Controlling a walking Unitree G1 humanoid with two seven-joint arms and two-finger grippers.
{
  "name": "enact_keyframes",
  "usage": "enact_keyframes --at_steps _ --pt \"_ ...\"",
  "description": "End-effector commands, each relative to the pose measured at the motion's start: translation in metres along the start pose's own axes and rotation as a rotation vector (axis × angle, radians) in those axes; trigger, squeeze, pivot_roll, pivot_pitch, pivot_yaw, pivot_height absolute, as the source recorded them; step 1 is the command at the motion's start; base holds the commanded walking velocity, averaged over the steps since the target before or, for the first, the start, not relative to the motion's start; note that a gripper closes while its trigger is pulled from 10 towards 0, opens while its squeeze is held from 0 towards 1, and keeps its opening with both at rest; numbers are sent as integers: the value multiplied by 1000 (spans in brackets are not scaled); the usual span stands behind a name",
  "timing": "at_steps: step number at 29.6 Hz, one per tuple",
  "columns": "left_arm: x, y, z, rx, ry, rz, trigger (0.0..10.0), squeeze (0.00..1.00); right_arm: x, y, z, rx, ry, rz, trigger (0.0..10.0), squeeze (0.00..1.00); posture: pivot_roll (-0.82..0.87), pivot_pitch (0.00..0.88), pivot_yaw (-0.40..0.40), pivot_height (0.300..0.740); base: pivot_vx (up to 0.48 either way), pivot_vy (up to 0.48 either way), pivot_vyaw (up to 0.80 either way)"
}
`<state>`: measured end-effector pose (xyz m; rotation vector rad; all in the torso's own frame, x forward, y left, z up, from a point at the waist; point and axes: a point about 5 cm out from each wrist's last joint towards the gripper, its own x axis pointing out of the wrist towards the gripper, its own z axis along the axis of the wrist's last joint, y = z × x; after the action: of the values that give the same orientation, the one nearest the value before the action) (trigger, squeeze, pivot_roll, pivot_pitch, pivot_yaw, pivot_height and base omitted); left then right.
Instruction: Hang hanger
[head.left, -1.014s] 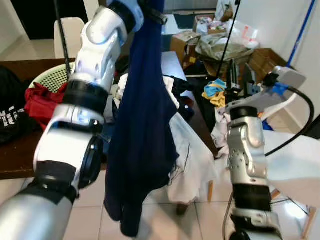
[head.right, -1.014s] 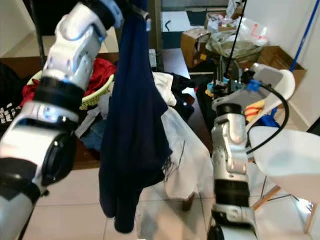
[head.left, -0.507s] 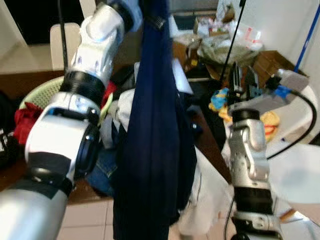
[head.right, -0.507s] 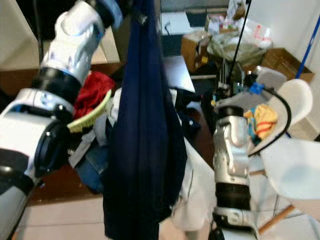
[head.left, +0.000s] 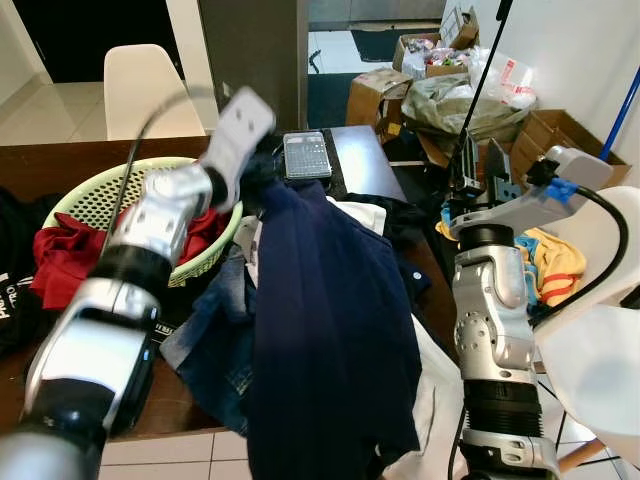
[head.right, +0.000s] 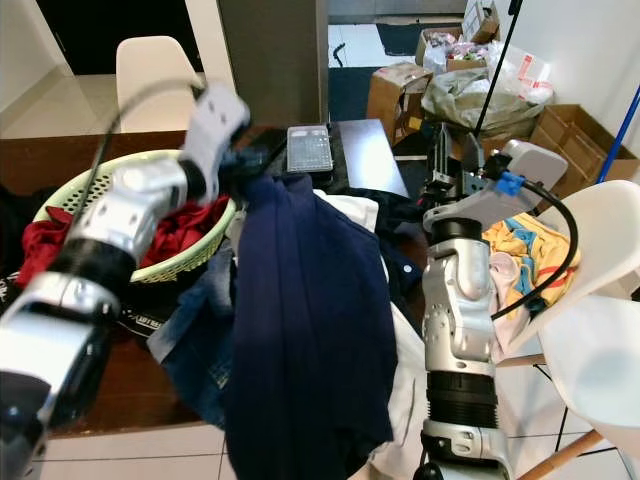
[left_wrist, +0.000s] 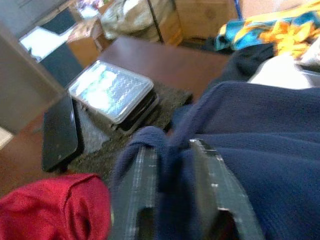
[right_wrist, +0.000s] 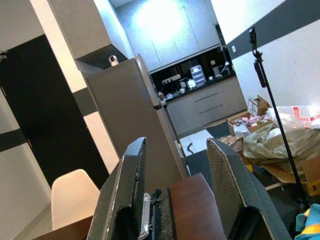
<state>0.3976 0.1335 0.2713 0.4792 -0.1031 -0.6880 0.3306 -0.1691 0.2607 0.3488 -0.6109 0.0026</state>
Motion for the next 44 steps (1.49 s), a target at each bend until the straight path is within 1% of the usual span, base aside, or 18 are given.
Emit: enact_keyframes --at_steps 1,6,7,13,18,23,24,26,27,35,36,37,38,39,41,42,43,44 --pt "2 -17 -4 -32 -6 -80 10000 1000 -3 2 -6 3 36 18 10000 0 67 77 15 740 0 0 0" --pt "-1 -19 -6 -33 2 -92 10000 1000 -2 3 -7 3 45 24 10000 0 71 85 13 740 0 0 0" --pt "-2 -17 -5 -22 6 -95 10000 0 -1 3 -7 3 47 26 10000 0 74 93 12 740 0 0 0" --pt "-14 -20 5 -62 -25 -214 10000 0 0 4 -9 8 63 34 10000 0 77 97 9 740 0 0 0" --pt "-52 -39 35 -150 -125 -498 10000 0 -2 8 -13 14 95 58 10000 0 81 99 2 740 0 0 0" --pt "-61 -43 37 -150 -107 -541 10000 0 -3 8 -14 15 102 61 10000 0 83 100 1 740 0 0 0" --pt "-68 -42 46 -221 -146 -557 10000 0 -3 9 -15 15 110 67 10000 0 83 102 -1 740 0 0 0" --pt "-68 -42 46 -221 -146 -557 10000 0 -3 9 -15 15 110 67 10000 0 83 102 -1 740 0 0 0" --pt "-78 -32 56 -359 -210 -546 10000 1000 -1 9 -16 16 126 79 10000 0 92 111 -11 740 0 0 0" --pt "-78 -13 50 -468 -207 -420 10000 1000 1 11 -19 18 147 95 10000 0 96 116 -14 740 0 0 0" --pt "-78 2 57 -574 -276 -329 10000 1000 1 11 -19 19 153 99 10000 0 97 120 -13 740 0 0 0" --pt "-75 25 52 -555 -218 -88 10000 749 2 11 -20 19 157 102 10000 0 95 121 -14 740 0 0 0" --pt "-75 25 52 -555 -218 -88 10000 749 2 11 -20 19 157 102 10000 0 95 121 -14 740 0 0 0" --pt "-76 39 49 -523 -160 77 10000 749 2 11 -20 19 159 103 10000 0 96 122 -14 740 0 0 0" --pt "-76 39 49 -523 -160 77 10000 749 2 11 -20 19 159 103 10000 0 96 122 -14 740 0 0 0" --pt "-94 51 27 103 246 255 10000 0 1 11 -20 20 163 105 10000 0 101 122 -14 740 0 0 0" --pt "-100 45 19 223 350 196 10000 0 1 12 -20 21 165 106 10000 0 101 122 -14 740 0 0 0" --pt "-100 45 19 223 350 196 10000 0 1 12 -20 21 165 106 10000 0 101 122 -14 740 0 0 0"
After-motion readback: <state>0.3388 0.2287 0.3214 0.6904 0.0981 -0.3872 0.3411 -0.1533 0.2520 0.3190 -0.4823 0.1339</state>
